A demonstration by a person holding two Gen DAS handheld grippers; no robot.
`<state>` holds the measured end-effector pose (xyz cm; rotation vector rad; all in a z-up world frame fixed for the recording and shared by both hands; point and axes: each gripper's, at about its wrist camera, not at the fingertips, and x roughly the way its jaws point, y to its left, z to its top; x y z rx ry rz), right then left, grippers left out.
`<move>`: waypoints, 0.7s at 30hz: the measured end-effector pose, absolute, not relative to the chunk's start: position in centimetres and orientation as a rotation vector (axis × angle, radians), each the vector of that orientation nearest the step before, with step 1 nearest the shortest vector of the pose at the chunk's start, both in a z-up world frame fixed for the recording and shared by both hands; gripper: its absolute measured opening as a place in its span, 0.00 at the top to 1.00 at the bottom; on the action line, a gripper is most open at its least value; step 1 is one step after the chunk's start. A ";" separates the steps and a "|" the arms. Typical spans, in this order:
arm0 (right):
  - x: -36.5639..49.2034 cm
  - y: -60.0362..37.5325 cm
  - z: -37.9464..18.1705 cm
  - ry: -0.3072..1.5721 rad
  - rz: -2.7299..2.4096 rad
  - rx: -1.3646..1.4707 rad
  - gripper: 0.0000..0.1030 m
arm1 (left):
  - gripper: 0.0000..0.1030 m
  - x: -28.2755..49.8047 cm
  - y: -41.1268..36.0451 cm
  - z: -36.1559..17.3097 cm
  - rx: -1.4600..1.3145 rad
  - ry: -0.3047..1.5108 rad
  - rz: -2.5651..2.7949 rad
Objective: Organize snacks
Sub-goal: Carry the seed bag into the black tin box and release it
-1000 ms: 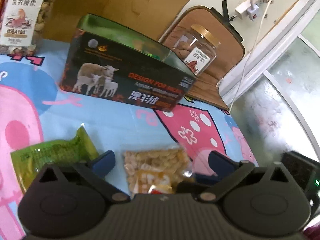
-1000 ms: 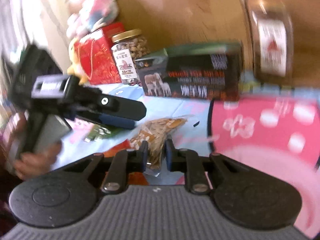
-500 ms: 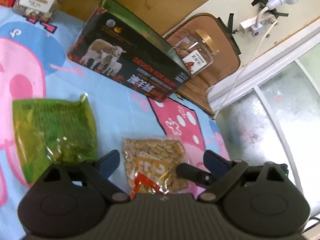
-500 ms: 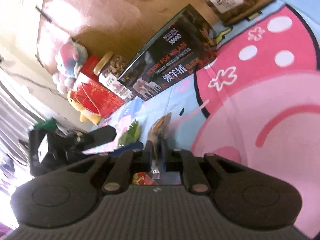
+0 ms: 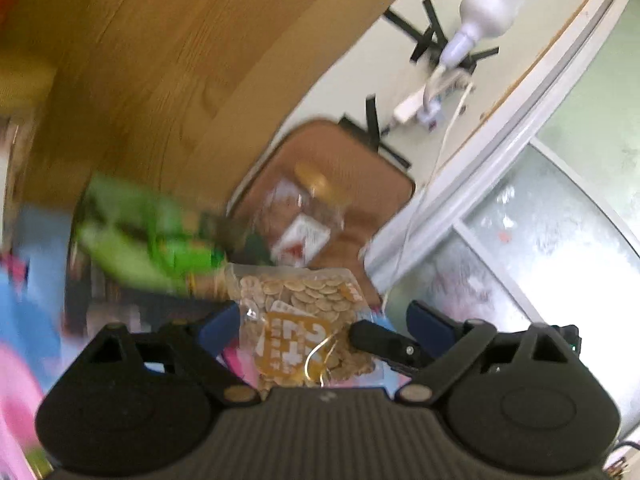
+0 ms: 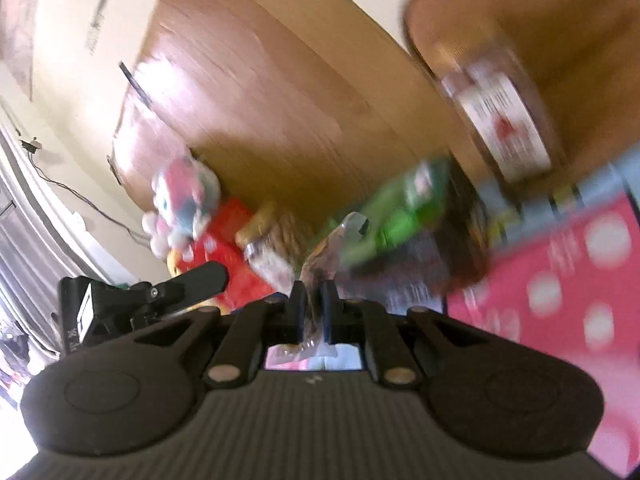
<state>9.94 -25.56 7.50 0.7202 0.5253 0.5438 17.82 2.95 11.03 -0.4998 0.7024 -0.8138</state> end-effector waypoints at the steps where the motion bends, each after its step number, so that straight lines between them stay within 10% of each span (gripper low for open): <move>1: 10.9 -25.5 8.1 0.509 0.545 0.713 0.90 | 0.10 18.6 3.0 11.6 -0.494 0.693 -0.814; 21: 18.4 -23.6 4.8 0.451 0.330 0.311 0.77 | 0.10 26.6 1.5 6.8 -0.497 0.764 -0.759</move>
